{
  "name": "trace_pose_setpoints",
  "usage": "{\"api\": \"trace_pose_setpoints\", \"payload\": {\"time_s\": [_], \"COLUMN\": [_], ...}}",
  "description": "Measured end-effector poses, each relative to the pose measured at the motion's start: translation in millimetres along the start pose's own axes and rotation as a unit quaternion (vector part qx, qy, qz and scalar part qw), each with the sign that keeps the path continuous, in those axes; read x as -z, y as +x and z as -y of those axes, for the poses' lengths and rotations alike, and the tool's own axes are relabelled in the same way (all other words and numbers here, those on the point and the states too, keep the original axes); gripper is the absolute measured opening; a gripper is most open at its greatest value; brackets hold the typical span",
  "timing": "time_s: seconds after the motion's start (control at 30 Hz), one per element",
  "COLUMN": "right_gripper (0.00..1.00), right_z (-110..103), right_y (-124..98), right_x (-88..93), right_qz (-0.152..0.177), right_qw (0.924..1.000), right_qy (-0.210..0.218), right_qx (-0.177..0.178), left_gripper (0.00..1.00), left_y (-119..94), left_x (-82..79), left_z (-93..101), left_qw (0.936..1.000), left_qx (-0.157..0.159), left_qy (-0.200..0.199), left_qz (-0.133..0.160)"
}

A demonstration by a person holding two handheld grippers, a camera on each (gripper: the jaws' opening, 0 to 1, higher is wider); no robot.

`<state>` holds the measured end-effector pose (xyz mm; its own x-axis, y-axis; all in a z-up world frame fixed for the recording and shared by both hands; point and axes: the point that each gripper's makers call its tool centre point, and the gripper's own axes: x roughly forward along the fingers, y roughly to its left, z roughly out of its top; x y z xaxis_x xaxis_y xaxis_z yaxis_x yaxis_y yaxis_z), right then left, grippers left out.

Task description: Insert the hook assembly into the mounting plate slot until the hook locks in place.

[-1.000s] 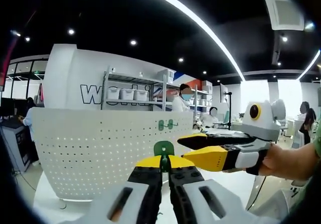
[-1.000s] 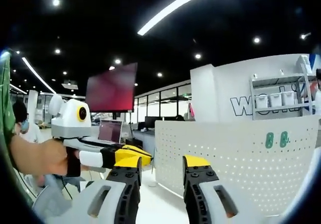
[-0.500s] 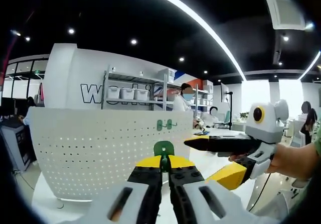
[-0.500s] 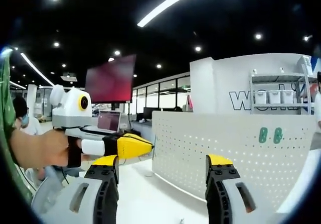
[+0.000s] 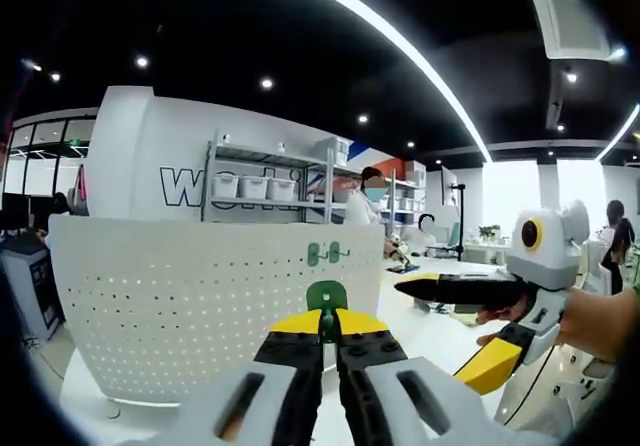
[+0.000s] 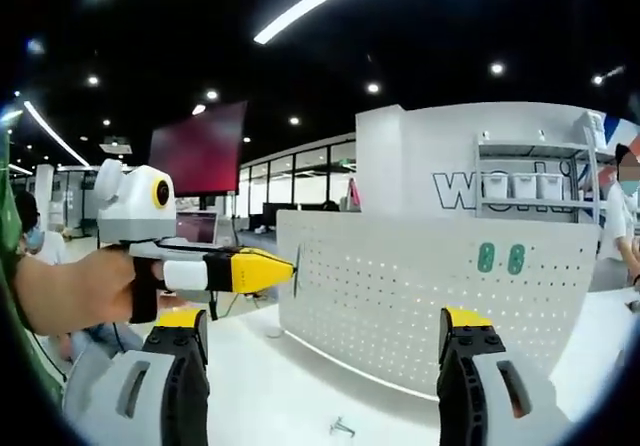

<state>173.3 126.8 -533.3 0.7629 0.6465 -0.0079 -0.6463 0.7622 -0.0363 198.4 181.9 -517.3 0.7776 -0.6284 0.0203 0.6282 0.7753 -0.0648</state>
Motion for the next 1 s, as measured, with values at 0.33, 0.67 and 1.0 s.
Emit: {"api": "trace_pose_setpoints", "payload": {"time_s": [0.33,0.67,1.0], "right_gripper": [0.99,0.99,0.97], "right_z": [25,57,83], "right_y": [-26,-46,-54], "right_x": [-6.6,-2.2,0.6], "right_qz": [0.008,-0.006,-0.010], "right_qw": [0.9994,0.9973,0.9959], "right_qy": [-0.004,-0.017,-0.014], "right_qx": [0.034,0.072,0.089], "left_gripper": [0.03,0.03,0.03], "left_y": [33,71,112], "left_x": [-15.2,-17.7,-20.7], "left_z": [7.2,17.3,13.9], "left_qw": [0.9998,0.9995,0.9975], "left_qx": [-0.003,-0.012,-0.056], "left_qy": [0.015,0.022,0.037], "left_qz": [0.011,0.020,0.024]}}
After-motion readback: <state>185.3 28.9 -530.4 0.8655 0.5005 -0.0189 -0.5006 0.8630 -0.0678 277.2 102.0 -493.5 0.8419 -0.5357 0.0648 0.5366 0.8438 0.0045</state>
